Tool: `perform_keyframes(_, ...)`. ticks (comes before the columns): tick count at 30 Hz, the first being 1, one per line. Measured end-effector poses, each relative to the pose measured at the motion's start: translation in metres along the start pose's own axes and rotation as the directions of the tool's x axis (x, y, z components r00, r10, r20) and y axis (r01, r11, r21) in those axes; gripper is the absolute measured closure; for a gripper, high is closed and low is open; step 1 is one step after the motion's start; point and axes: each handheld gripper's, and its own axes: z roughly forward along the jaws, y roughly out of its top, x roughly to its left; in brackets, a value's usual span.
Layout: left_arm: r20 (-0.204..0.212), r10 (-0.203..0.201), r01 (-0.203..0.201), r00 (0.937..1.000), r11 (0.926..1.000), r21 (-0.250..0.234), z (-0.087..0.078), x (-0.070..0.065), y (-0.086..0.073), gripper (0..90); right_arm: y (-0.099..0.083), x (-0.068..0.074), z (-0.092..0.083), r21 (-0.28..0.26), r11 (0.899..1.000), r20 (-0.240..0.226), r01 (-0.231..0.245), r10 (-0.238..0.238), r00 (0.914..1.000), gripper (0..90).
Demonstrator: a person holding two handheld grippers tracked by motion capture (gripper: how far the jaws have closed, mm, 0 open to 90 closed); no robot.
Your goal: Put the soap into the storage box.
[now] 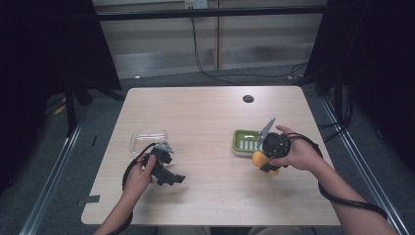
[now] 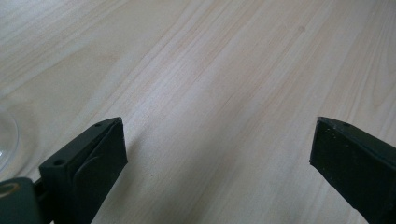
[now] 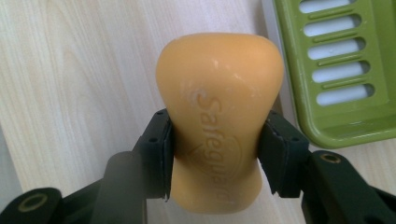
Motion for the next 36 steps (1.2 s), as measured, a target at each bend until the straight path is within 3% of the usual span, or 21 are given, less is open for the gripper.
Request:
perform_keyframes(10,-0.001,-0.015,0.015,0.9999,0.9998,-0.013,-0.001,-0.001,0.0,3.5,0.005,-0.005,-0.002,0.015,0.999,0.011,0.037,-0.037,0.9992,50.5)
perform_keyframes(36,-0.002,-0.01,0.01,0.9999,0.9999,-0.008,-0.001,-0.001,0.0,3.5,0.015,-0.015,-0.009,0.014,1.0,0.008,0.018,-0.019,0.9998,50.5)
